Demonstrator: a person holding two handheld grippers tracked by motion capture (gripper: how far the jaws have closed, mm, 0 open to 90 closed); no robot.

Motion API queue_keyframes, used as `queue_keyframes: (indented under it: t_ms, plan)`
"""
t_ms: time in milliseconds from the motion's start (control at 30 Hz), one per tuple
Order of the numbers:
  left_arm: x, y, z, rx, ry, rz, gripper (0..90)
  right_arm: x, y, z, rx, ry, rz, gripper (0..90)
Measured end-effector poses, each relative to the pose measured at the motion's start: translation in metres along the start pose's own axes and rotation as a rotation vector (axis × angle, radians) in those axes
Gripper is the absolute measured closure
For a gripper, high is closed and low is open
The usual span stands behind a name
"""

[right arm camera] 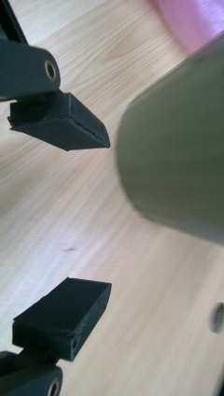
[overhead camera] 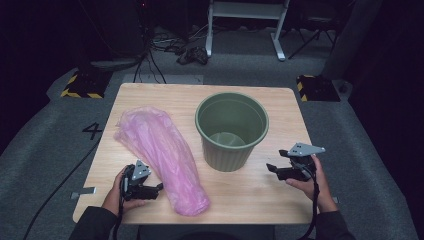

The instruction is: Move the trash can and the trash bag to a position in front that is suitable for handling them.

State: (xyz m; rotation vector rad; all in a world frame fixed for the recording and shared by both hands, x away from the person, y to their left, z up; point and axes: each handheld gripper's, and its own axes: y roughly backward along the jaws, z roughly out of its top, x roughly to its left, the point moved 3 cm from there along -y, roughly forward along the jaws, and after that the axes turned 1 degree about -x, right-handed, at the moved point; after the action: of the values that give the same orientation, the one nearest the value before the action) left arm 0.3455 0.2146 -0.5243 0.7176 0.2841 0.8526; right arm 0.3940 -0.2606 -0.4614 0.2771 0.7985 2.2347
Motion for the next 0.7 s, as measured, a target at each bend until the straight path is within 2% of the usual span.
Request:
queue_keyframes:
  t_ms: [200,267,433,533,600,700]
  plan:
    - [-0.014,-0.012,0.012,0.004,-0.007,-0.018,14.6,-0.001,-0.003,-0.013,0.008,-0.027,0.015,25.4]
    - [-0.020,-0.017,0.017,0.001,-0.014,-0.012,14.6,-0.002,-0.004,-0.016,0.014,-0.022,0.005,25.4]
    - [-0.030,-0.027,0.028,-0.005,-0.038,-0.010,14.6,-0.004,-0.010,-0.023,0.024,-0.045,0.013,25.5]
    - [-0.035,-0.031,0.032,-0.016,-0.068,-0.011,14.6,-0.002,-0.014,-0.025,0.030,-0.036,0.026,25.5]
    - [-0.037,-0.030,0.033,-0.019,-0.102,-0.003,14.6,-0.002,-0.017,-0.026,0.034,-0.032,0.033,25.5]
    - [-0.039,-0.025,0.034,0.017,-0.159,0.007,16.3,-0.003,-0.022,-0.030,0.046,-0.035,0.045,25.5]
